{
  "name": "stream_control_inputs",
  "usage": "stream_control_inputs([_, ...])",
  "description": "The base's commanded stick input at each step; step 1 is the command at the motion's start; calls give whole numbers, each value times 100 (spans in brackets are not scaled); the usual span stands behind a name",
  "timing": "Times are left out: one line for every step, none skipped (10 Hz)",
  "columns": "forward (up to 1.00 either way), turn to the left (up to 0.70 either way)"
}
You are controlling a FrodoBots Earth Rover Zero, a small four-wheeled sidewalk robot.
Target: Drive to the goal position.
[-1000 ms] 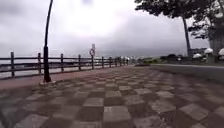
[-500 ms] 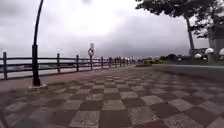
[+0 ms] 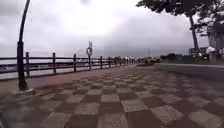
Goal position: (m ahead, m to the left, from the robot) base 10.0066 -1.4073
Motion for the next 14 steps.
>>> stream_control_inputs([100, 0])
stream_control_inputs([100, 0])
stream_control_inputs([100, 0])
stream_control_inputs([100, 0])
stream_control_inputs([100, 0])
stream_control_inputs([100, 0])
stream_control_inputs([100, 0])
stream_control_inputs([100, 0])
stream_control_inputs([100, 0])
stream_control_inputs([100, 0])
stream_control_inputs([100, 0])
stream_control_inputs([100, 0])
stream_control_inputs([100, 0])
stream_control_inputs([100, 0])
